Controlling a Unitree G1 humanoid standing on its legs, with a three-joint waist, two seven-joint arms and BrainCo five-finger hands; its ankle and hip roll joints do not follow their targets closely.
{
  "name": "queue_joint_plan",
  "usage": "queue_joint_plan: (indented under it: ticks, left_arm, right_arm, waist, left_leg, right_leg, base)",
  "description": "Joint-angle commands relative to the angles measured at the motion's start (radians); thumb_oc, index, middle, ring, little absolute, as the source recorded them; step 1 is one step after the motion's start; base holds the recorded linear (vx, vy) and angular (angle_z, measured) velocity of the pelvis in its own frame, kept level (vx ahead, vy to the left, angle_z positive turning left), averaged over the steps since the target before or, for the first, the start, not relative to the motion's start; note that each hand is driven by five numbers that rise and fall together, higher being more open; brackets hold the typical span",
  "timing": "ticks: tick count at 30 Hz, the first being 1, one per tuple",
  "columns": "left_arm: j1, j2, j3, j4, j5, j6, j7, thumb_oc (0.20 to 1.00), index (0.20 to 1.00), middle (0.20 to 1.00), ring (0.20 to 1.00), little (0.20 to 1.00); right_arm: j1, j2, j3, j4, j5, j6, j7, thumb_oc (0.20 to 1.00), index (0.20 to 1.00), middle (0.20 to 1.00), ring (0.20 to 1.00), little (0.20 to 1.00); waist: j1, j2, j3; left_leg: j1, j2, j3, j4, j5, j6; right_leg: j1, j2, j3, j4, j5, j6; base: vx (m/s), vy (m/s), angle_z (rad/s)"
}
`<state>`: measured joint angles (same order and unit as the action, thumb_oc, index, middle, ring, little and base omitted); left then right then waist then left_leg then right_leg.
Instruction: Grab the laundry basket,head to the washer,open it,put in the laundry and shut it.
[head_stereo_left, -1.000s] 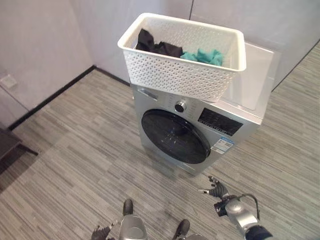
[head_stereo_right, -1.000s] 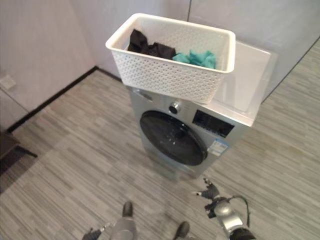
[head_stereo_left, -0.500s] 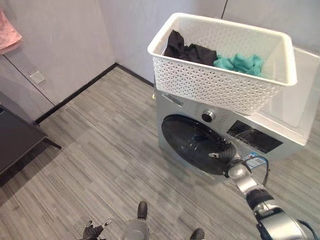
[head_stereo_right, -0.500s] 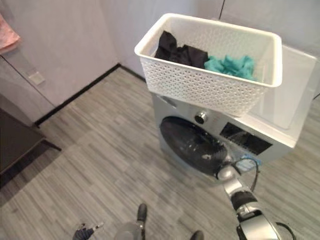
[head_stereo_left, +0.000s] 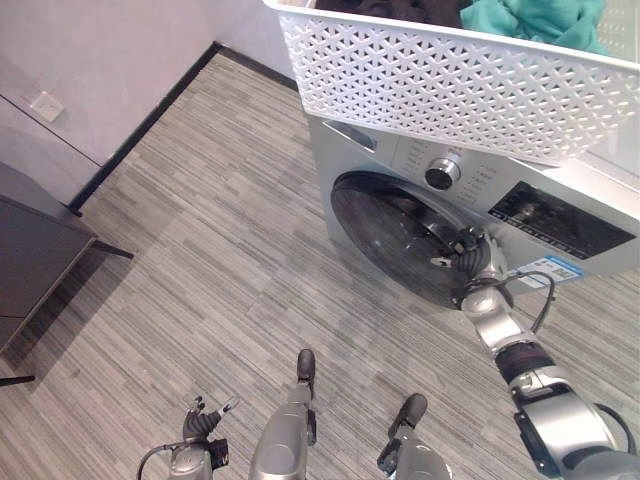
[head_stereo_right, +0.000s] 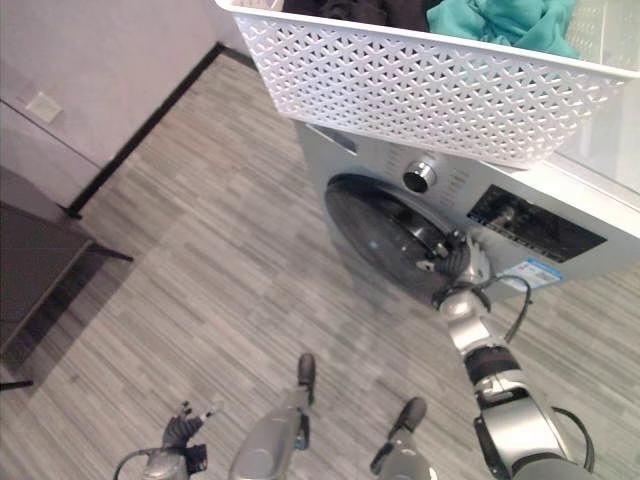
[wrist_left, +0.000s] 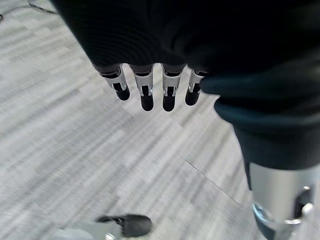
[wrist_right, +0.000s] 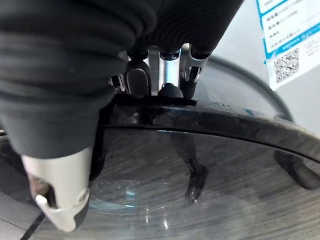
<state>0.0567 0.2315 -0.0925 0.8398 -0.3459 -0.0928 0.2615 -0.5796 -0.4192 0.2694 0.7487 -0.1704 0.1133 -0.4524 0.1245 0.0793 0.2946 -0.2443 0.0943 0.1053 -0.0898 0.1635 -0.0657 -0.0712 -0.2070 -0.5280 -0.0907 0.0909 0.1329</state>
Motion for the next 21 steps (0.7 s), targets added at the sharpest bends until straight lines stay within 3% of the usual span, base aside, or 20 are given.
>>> queue_joint_plan:
  ticks: [1,4,6,8,12,14,21]
  left_arm:
    - [-0.037,0.032,-0.038,0.026,-0.004,-0.028,0.037,1.0,1.0,1.0,1.0,1.0]
    - [-0.034,0.06,-0.02,-0.019,0.031,-0.029,0.067,1.0,1.0,1.0,1.0,1.0]
    - [-0.019,0.076,-0.01,-0.054,0.05,-0.029,0.08,1.0,1.0,1.0,1.0,1.0]
    - [0.024,0.144,0.039,-0.233,0.126,-0.038,0.141,1.0,1.0,1.0,1.0,1.0]
    - [0.065,0.232,0.096,-0.449,0.304,-0.023,0.215,1.0,1.0,1.0,1.0,1.0]
    - [0.086,0.349,0.157,-0.673,0.581,0.004,0.291,1.0,1.0,1.0,1.0,1.0]
    - [0.049,0.501,0.267,-1.032,0.862,-0.024,0.261,1.0,1.0,1.0,1.0,1.0]
  right_arm:
    - [0.005,0.123,0.159,0.065,0.03,-0.042,0.123,1.0,1.0,1.0,1.0,1.0]
    - [0.102,0.262,0.282,0.09,0.082,-0.071,0.233,1.0,1.0,1.0,1.0,1.0]
    - [0.13,0.291,0.302,0.094,0.104,-0.077,0.251,1.0,1.0,1.0,1.0,1.0]
    - [0.175,0.351,0.374,0.125,0.116,-0.084,0.295,1.0,1.0,1.0,1.0,1.0]
    - [0.198,0.382,0.405,0.18,0.103,-0.092,0.318,1.0,1.0,1.0,1.0,1.0]
    - [0.191,0.392,0.395,0.218,0.108,-0.103,0.314,1.0,1.0,1.0,1.0,1.0]
    - [0.194,0.381,0.372,0.271,0.099,-0.111,0.327,1.0,1.0,1.0,1.0,1.0]
  waist:
    - [0.057,-0.013,-0.013]
    - [0.065,-0.024,-0.023]
    - [0.067,-0.028,-0.029]
    - [0.083,-0.038,-0.045]
    - [0.097,-0.046,-0.058]
    - [0.111,-0.053,-0.065]
    - [0.112,-0.064,-0.082]
  left_leg:
    - [0.038,0.005,0.03,0.027,-0.111,-0.005]
    - [0.067,0.011,0.046,0.03,-0.125,-0.002]
    - [0.078,0.013,0.05,0.032,-0.129,-0.002]
    - [0.106,0.02,0.057,0.041,-0.143,-0.005]
    - [0.127,0.03,0.052,0.056,-0.157,-0.012]
    - [0.134,0.038,0.045,0.067,-0.166,-0.02]
    - [0.153,0.043,0.05,0.057,-0.174,-0.031]
  right_leg:
    - [-0.015,-0.066,0.074,0.035,-0.088,0.012]
    - [0.002,-0.072,0.063,0.046,-0.089,0.017]
    - [0.009,-0.074,0.061,0.049,-0.09,0.018]
    - [0.035,-0.074,0.057,0.057,-0.098,0.02]
    - [0.064,-0.067,0.054,0.056,-0.11,0.02]
    - [0.079,-0.061,0.057,0.054,-0.121,0.022]
    - [0.099,-0.054,0.057,0.043,-0.12,0.024]
  base:
    - [0.02,-0.01,-0.1]
    - [0.05,0.006,-0.17]
    - [0.04,0.004,-0.16]
    - [0.08,-0.021,-0.12]
    - [0.06,-0.029,-0.06]
    - [0.04,-0.046,0.07]
    - [0.02,-0.027,0.11]
